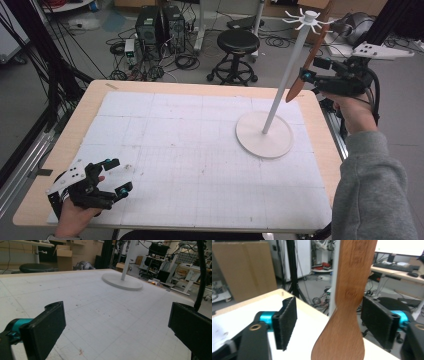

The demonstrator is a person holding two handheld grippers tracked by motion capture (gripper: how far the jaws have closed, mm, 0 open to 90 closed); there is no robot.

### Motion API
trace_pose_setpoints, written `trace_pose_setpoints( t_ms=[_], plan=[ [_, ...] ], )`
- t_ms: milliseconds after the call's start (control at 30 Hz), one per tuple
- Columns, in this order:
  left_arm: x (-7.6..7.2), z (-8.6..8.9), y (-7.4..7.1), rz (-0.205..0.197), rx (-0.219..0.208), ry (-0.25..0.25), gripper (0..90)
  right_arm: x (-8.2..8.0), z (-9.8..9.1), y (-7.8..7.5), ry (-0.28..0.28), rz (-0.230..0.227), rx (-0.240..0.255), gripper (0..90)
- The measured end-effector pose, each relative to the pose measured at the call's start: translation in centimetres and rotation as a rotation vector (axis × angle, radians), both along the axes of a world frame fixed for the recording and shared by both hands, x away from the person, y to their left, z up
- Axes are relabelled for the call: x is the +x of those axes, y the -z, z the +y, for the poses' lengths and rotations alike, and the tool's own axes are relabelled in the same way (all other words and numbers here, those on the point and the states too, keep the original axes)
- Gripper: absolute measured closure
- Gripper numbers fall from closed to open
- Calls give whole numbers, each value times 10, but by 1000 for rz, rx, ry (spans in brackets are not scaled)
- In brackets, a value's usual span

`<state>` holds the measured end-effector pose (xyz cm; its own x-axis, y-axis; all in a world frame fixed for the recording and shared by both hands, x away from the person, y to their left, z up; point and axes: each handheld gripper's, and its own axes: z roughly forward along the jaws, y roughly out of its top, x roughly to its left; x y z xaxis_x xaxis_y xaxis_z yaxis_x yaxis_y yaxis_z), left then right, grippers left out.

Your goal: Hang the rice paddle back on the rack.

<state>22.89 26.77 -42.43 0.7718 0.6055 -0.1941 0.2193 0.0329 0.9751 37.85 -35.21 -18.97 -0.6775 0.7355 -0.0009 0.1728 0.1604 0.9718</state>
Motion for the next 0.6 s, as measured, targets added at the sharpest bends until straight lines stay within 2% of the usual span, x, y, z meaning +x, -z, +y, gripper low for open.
trace_pose_setpoints(
  t_ms=[33, 133, 167, 267, 300, 367, 467, 600],
  plan=[
    [0, 0, 0, 0, 2, 0, 18, -1, 2, 2, -16, 7, -5, 224],
    [0, -1, 0, -1, 2, 0, 18, -4, 6, 8, -13, 21, -19, 139],
    [0, -1, 0, -2, 3, 1, 18, -5, 7, 10, -8, 21, -16, 103],
    [0, -1, 0, -1, 4, 1, 18, -9, 9, 15, 16, 13, -5, 68],
    [0, -2, 0, -1, 4, 1, 18, -9, 10, 18, 29, 6, 0, 6],
    [1, -2, 0, -1, 6, 3, 18, -10, 10, 20, 39, 21, 11, 5],
    [1, -2, 0, 0, 11, 5, 18, -14, 12, 25, 54, 13, 1, 4],
    [1, -3, 0, 0, 9, 6, 18, -19, 12, 32, 77, 0, 18, 0]
  ],
)
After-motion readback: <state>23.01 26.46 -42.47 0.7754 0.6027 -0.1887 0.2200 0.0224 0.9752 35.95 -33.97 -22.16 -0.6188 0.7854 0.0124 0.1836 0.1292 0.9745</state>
